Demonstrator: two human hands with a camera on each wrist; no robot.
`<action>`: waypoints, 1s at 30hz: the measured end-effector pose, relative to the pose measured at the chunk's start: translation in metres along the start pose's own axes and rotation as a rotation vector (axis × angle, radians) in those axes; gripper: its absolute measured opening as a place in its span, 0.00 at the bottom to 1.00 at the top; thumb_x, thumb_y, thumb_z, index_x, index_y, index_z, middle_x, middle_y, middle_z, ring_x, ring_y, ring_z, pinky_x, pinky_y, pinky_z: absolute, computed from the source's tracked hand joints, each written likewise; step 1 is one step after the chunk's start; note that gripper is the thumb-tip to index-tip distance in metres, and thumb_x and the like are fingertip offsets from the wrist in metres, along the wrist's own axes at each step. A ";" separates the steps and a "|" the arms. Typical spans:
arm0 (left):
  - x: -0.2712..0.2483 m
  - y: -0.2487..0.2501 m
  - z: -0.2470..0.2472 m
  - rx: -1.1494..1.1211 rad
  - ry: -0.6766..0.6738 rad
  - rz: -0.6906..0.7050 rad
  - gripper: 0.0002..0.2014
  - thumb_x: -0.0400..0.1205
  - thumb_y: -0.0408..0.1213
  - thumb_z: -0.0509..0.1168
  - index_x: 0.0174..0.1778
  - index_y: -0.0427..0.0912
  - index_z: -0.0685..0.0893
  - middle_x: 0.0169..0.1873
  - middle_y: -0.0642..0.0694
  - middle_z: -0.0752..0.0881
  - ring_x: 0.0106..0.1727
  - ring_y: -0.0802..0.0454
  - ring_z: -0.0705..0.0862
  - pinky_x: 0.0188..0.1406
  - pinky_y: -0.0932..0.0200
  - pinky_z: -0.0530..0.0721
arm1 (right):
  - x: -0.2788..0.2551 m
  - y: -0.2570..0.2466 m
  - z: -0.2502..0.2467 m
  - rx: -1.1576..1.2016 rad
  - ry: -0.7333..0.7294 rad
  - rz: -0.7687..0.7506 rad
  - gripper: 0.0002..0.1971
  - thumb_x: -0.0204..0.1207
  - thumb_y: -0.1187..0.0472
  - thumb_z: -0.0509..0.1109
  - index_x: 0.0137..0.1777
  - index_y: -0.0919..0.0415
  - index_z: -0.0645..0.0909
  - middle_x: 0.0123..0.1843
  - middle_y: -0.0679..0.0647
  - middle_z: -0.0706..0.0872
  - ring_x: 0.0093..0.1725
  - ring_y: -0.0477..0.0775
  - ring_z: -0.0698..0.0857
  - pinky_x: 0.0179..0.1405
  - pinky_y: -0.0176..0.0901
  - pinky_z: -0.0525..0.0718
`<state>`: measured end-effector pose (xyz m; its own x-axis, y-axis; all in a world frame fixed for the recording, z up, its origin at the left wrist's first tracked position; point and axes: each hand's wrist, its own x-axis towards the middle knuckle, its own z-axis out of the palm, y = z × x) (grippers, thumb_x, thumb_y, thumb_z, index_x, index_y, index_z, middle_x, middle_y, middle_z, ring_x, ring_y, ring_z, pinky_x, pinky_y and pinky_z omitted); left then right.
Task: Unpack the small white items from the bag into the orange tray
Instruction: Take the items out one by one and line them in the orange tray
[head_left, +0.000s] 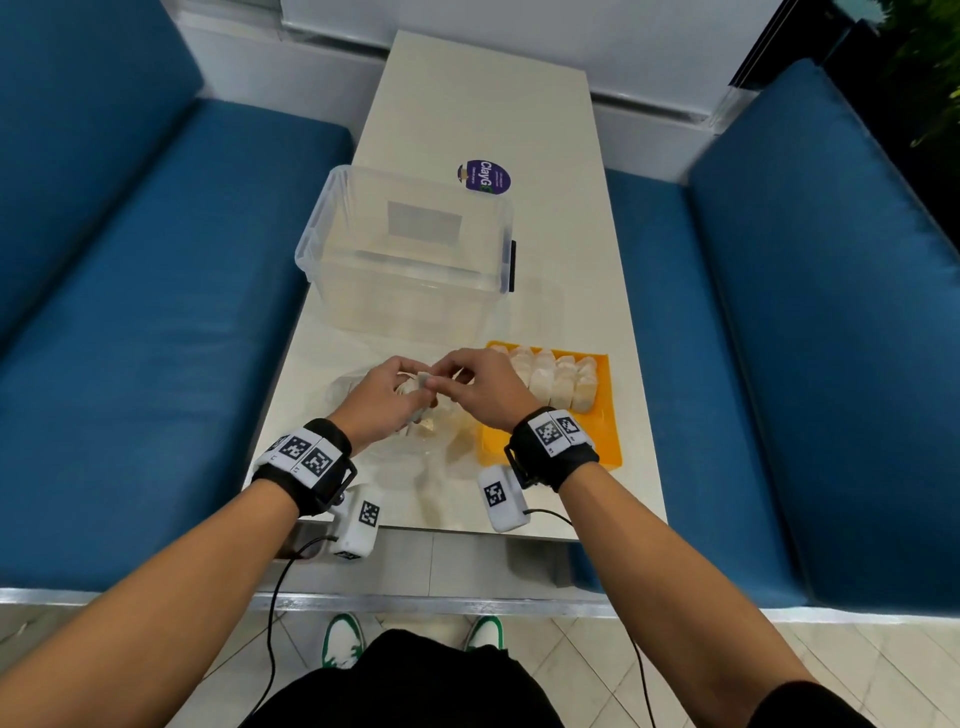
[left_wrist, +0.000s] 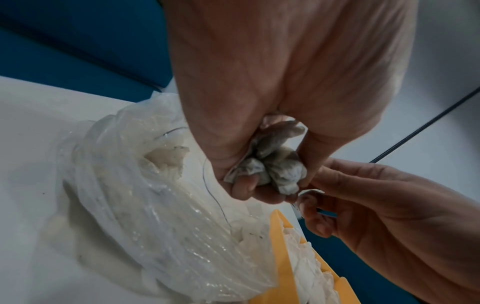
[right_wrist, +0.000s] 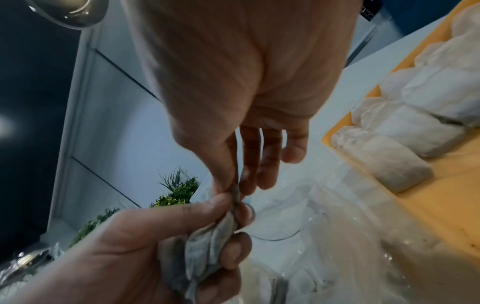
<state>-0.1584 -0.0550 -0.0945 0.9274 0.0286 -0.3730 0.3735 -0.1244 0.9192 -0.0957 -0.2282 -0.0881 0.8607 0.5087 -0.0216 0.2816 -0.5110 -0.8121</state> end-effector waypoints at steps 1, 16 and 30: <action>-0.001 0.000 0.000 0.009 -0.004 0.000 0.12 0.86 0.37 0.71 0.64 0.44 0.80 0.48 0.45 0.91 0.28 0.64 0.84 0.27 0.63 0.78 | 0.000 0.001 0.001 0.011 0.013 0.015 0.07 0.78 0.54 0.78 0.46 0.57 0.91 0.40 0.48 0.91 0.37 0.45 0.85 0.44 0.49 0.87; -0.008 0.000 -0.010 0.114 0.101 0.126 0.10 0.83 0.39 0.75 0.59 0.47 0.87 0.47 0.45 0.90 0.39 0.52 0.86 0.42 0.59 0.87 | -0.006 -0.003 0.001 0.016 0.110 0.090 0.10 0.76 0.50 0.78 0.53 0.52 0.91 0.45 0.46 0.91 0.43 0.48 0.88 0.47 0.43 0.88; -0.009 0.008 -0.006 -0.010 0.183 0.083 0.10 0.83 0.39 0.75 0.55 0.38 0.87 0.36 0.45 0.87 0.31 0.54 0.82 0.29 0.62 0.80 | -0.013 -0.016 0.000 0.237 0.087 0.208 0.13 0.76 0.54 0.80 0.55 0.62 0.88 0.48 0.52 0.93 0.46 0.49 0.90 0.43 0.40 0.86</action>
<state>-0.1636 -0.0502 -0.0834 0.9428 0.1985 -0.2678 0.2951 -0.1235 0.9474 -0.1117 -0.2270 -0.0749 0.9253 0.3441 -0.1594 -0.0014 -0.4172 -0.9088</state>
